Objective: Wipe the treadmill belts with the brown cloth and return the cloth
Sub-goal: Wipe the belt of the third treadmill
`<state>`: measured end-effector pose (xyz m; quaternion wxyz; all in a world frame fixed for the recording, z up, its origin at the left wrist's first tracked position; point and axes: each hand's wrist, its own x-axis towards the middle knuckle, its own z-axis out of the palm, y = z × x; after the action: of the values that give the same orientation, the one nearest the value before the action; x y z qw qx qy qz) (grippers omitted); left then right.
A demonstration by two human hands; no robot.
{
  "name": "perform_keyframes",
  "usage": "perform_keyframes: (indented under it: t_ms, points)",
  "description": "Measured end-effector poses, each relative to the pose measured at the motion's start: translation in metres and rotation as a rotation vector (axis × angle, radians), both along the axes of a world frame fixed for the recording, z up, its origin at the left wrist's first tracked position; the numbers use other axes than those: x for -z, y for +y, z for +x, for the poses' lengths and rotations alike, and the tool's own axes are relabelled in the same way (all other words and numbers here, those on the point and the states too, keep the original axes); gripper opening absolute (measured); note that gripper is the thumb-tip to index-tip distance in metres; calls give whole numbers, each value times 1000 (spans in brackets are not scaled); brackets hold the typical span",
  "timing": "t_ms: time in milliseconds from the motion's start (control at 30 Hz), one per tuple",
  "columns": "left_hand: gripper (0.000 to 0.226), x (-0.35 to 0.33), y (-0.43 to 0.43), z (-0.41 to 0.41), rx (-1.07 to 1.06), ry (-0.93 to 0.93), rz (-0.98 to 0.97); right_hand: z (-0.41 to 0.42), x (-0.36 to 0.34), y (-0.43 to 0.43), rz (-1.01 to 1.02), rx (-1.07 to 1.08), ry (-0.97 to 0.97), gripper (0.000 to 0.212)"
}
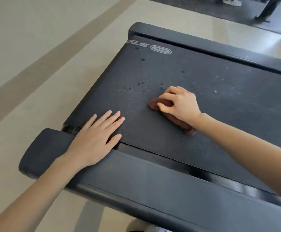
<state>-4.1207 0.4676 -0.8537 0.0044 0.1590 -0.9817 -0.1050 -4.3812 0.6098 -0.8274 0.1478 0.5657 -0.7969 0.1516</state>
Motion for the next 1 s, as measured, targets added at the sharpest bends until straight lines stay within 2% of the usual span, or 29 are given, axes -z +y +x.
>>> perform_keyframes:
  t_ms: [100,200,300,367,467,600,733,833,900,1000]
  points:
    - [65,2,1,1,-41,45,27,-13,1,-49,34,34,-31,26]
    - [59,0,-3,0,-126,61,38,-4,0,-44,11,71,-62,29]
    - [56,-2,-2,0,-158,50,31,35,2,9,-38,-78,-77,32]
    - [62,-3,-3,7,-156,45,28,61,6,45,-75,-220,-80,32]
    - [64,-6,-12,23,-167,28,27,69,12,57,-90,-326,-60,26]
    - [63,-11,-16,30,-208,6,40,61,8,-2,-115,-336,-103,22]
    - [63,-13,-13,29,-231,12,44,43,5,-103,-37,-138,-52,28]
    - [53,-14,-10,36,-258,26,57,41,6,-137,17,-60,-39,32]
    - [54,-14,-6,45,-285,37,59,49,6,-118,-31,-114,-52,31]
    - [62,-14,1,63,-322,63,60,66,7,-59,-101,-329,-55,30]
